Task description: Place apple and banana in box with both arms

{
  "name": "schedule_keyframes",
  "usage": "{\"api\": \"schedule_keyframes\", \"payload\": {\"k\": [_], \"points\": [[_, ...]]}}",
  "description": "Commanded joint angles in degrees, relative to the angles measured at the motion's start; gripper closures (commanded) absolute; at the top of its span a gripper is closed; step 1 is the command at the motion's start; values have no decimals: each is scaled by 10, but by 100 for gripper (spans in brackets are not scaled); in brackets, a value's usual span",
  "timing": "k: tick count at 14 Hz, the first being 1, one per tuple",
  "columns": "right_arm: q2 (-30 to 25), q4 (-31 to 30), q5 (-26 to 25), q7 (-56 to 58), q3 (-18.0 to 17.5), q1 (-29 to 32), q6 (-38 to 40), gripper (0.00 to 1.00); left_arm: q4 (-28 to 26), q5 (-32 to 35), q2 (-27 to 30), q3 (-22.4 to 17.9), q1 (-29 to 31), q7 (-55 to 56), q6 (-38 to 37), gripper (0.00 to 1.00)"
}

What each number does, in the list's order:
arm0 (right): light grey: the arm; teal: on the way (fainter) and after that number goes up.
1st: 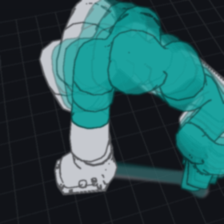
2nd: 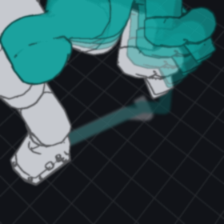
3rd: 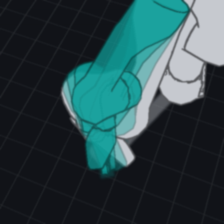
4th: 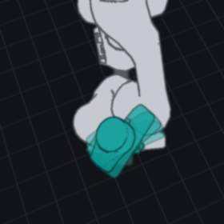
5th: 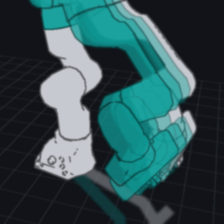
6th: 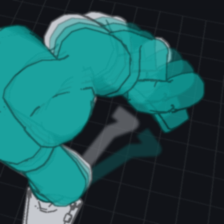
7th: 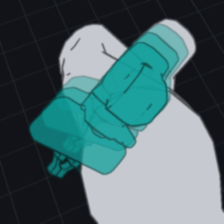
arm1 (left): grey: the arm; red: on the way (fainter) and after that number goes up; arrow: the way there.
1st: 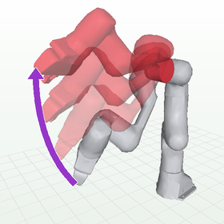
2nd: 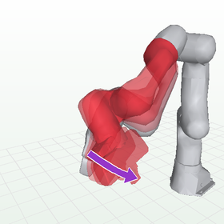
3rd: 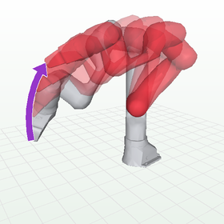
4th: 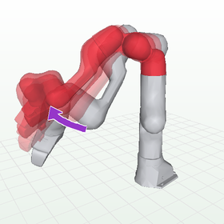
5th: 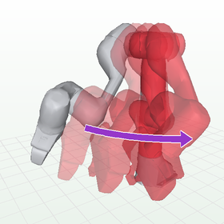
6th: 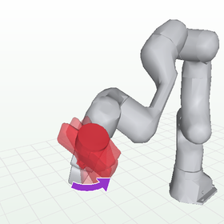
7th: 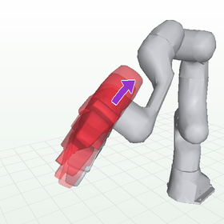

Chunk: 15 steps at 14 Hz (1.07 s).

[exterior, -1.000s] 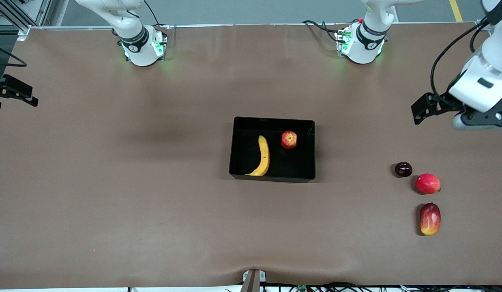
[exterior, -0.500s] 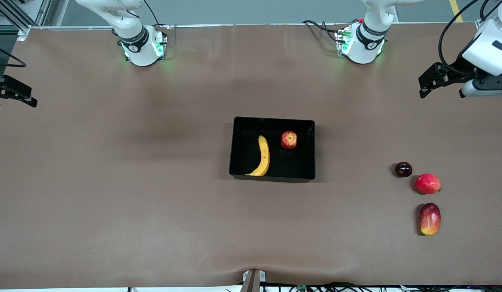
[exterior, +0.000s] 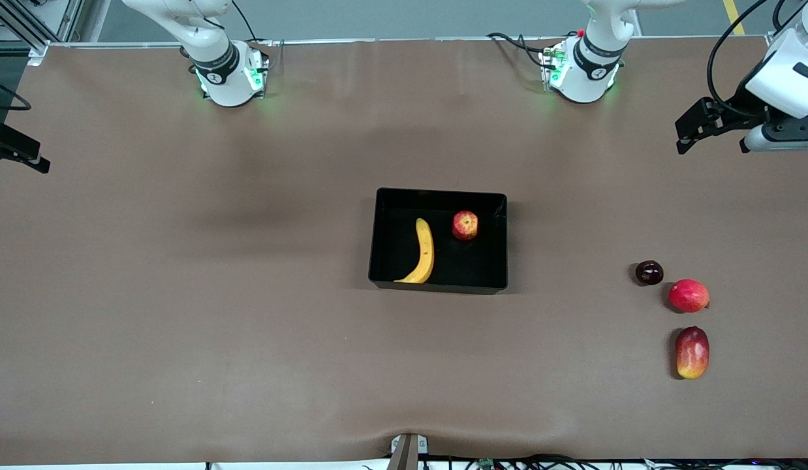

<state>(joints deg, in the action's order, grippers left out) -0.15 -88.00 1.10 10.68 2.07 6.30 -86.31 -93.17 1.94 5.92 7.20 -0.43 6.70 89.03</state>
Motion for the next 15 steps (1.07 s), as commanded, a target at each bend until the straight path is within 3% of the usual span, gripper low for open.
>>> {"api": "schedule_keyframes", "payload": {"k": [1, 7, 15], "points": [[-7, -4, 1, -5, -7, 4, -2, 0, 4, -12, -3, -3, 0, -6, 7, 0], [-6, -5, 1, -5, -7, 7, 2, 0, 26, -12, -33, 1, -4, -2, 8, 0], [-6, -5, 1, -6, -8, 5, 4, 0, 29, -12, -25, 1, 0, 1, 1, 0]]}}
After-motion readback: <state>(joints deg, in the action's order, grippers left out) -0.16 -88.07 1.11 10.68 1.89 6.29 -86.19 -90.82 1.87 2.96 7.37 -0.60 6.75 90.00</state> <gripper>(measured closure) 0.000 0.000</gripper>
